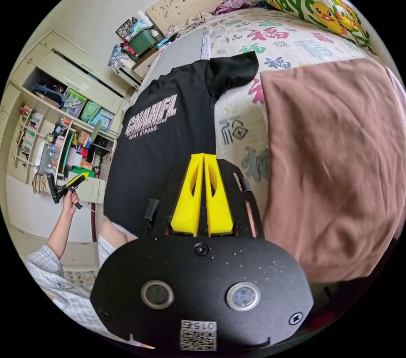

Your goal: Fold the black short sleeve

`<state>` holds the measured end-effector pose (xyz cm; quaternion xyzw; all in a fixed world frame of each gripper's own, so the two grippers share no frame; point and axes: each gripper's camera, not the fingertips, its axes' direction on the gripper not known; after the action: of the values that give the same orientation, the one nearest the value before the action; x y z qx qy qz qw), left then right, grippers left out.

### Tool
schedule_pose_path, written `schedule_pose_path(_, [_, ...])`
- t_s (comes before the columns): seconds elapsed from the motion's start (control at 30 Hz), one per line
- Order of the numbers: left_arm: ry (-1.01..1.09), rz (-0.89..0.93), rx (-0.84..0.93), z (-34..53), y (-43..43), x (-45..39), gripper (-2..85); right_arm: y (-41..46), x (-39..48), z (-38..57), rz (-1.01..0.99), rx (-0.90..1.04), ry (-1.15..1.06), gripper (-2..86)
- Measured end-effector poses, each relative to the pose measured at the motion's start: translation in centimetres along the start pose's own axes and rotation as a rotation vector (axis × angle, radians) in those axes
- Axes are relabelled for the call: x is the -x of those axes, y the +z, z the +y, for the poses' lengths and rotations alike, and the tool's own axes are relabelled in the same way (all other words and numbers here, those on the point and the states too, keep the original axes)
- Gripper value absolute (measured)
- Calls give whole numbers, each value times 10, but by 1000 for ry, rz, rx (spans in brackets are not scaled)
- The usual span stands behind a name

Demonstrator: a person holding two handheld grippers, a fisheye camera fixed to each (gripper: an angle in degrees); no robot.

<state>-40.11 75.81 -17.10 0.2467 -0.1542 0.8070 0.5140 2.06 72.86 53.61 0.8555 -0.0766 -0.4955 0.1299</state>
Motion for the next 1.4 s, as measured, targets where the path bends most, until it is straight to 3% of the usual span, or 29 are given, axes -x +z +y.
schedule_pose_path(0.07, [99,77,-22,-90,41,-21,-7,19,-6,-62,-17,-36,-1,-4])
schedule_pose_path(0.23, [97,248,25,-241,138,-81,-6,53,-12,-128,-127,-94,-16,-5])
schedule_pose_path(0.47, [116,467,174,-399,218,-235,6,27,-33,-61,-219,-4,64,-4])
schedule_pose_path(0.63, [-23,510,307,-495,281,-321,35,-23,-62,-38,-236,96,164,-4])
schedule_pose_path(0.87, [-239,439,438,-571,386,-393,87,-64,-130,-118,-373,124,145,-5])
schedule_pose_path(0.97, [-272,300,491,-576,414,-398,69,-65,-149,-155,-414,132,110,-5])
schedule_pose_path(1.03, [-287,317,480,-575,416,-391,44,-64,-161,-172,-431,136,109,-5])
schedule_pose_path(1.23, [-439,588,321,-557,358,-294,9,-65,-204,-214,-425,98,116,-3])
schedule_pose_path(1.4, [-502,427,228,-515,284,-191,5,-60,-215,-266,-417,107,-102,8])
